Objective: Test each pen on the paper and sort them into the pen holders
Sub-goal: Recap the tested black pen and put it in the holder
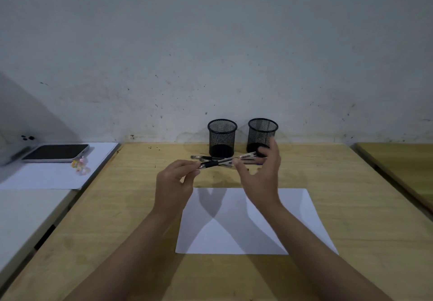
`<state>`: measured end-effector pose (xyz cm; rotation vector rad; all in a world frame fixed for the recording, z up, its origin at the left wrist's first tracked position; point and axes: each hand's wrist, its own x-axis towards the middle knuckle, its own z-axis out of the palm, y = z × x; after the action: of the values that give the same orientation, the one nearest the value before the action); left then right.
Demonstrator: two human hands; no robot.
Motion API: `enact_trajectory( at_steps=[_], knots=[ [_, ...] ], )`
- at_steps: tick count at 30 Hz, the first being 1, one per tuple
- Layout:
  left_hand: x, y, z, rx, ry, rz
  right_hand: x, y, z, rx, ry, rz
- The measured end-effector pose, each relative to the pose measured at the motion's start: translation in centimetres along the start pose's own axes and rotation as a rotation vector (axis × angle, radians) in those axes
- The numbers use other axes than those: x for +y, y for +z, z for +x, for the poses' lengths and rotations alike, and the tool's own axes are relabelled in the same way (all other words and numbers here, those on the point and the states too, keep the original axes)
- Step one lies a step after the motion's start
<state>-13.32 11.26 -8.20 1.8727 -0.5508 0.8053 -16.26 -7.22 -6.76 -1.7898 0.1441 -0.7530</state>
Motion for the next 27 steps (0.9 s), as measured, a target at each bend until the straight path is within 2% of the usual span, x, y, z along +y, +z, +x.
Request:
enact_trajectory(
  at_steps=[2,3,6,10,16,18,20,22,24,27],
  knots=[
    [0.7,0.7,-0.1,-0.007,-0.009,-0.031,-0.8,0.9,-0.5,-0.063,0.252,0.206],
    [1.0,1.0,-0.2,-0.017,-0.005,-0.038,-1.1,1.2,-0.6,-0.117,0.303,0.271],
    [1.4,1.2,-0.3,-0.045,0.034,-0.008,-1.6,1.2,-0.7,-0.206,0.239,0.265],
    [1.6,0.9,0.0,-0.113,0.142,0.083,-1.7,1.3,-0.5,-0.196,0.205,0.246],
    [1.7,0.4,0.3,-0.196,0.108,0.064,-1.5,1.7,-0.9,-0.228,0.187,0.291],
    [1.6,-0.2,0.5,-0.208,0.042,0.064,-1.4,1.8,-0.4,-0.147,0.261,0.390],
    [0.4,-1.9,0.7,-0.167,-0.136,0.106,-1.1,0.3,1.8,0.062,0.388,0.565],
    [-1.1,-4.5,0.6,-0.151,-0.278,0.209,-0.3,-2.6,4.4,0.211,0.413,0.558],
    [-2.0,-6.1,0.6,-0.114,-0.310,0.310,0.3,-4.6,5.6,0.219,0.389,0.470],
    [-2.2,-4.8,1.1,-0.063,-0.373,0.293,0.5,-3.7,4.8,0.110,0.388,0.423]
  ],
)
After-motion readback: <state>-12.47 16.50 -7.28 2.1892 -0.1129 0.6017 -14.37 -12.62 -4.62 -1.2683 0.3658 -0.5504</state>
